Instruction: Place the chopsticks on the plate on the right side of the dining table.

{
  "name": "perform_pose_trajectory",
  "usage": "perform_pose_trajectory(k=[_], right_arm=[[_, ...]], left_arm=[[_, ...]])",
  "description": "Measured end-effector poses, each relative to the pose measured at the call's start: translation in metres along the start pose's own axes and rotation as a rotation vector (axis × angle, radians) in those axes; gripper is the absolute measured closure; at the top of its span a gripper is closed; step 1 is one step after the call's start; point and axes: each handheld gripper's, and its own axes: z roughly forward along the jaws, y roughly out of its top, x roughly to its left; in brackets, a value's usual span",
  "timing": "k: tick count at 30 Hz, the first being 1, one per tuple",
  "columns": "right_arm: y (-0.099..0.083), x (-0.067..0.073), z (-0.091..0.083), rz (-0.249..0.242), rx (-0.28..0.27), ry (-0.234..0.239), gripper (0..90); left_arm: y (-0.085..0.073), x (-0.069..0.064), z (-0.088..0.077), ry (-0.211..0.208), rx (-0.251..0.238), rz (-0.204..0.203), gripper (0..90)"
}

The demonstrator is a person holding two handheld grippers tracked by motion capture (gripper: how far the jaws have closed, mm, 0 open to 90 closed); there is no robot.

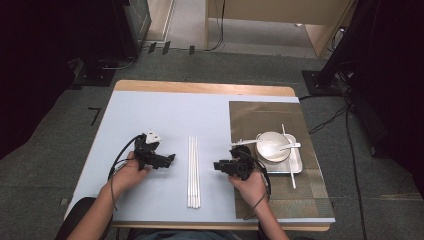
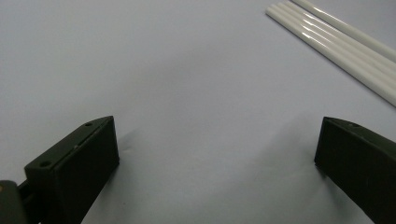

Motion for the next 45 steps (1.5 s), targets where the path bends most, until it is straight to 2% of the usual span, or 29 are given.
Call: perform_pose_trajectory(k=[1, 6, 16, 22, 45], right_arm=[[0.000, 0.005, 0.005, -0.018, 0.017, 0.009, 68.2], [0.002, 0.016, 0.014, -0.051, 0.035, 0.022, 70.1], [0.002, 0.034, 0.029, -0.136, 0.054, 0.002, 71.2], [0.002, 0.042, 0.035, -0.166, 0.067, -0.009, 72.5], [0.001, 0.051, 0.043, -0.196, 0.073, -0.031, 73.4]], left_arm=[[0.000, 0.000, 0.000, 0.000, -0.001, 0.000, 0.0], [0.000, 0.000, 0.000, 0.000, -0.002, -0.001, 0.0], [0.000, 0.000, 0.000, 0.001, -0.003, 0.001, 0.0], [0.000, 0.000, 0.000, 0.001, -0.003, 0.000, 0.0], [0.000, 0.000, 0.000, 0.002, -0.003, 0.002, 0.0]])
